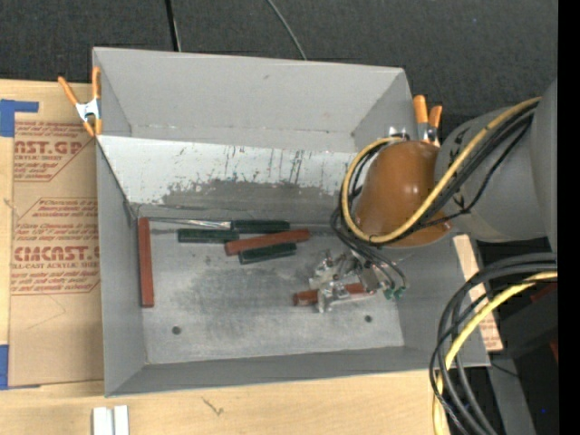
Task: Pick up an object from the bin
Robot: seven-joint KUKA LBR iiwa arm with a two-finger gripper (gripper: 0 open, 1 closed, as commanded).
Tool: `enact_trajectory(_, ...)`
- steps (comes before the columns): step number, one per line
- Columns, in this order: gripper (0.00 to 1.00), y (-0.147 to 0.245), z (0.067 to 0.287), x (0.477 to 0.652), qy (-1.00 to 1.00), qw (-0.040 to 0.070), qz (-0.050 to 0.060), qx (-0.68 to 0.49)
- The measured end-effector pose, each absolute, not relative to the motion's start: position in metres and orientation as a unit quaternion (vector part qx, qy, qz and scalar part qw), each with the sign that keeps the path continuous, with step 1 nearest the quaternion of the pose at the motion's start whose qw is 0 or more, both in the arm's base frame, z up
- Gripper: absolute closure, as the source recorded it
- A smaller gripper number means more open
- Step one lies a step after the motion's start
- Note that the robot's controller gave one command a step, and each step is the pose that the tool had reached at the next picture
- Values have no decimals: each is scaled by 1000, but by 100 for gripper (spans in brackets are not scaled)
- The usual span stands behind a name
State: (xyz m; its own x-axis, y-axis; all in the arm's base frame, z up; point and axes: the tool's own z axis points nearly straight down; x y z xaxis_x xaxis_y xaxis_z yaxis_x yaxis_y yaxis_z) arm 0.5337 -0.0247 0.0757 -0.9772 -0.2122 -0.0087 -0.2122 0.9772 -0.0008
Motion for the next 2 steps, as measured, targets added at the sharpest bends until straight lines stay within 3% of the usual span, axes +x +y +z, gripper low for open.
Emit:
enact_trajectory(1,100,-25,76,534,994,4,0,-107)
enact_trajectory(2,100,-12,227,532,990,3,0,-141)
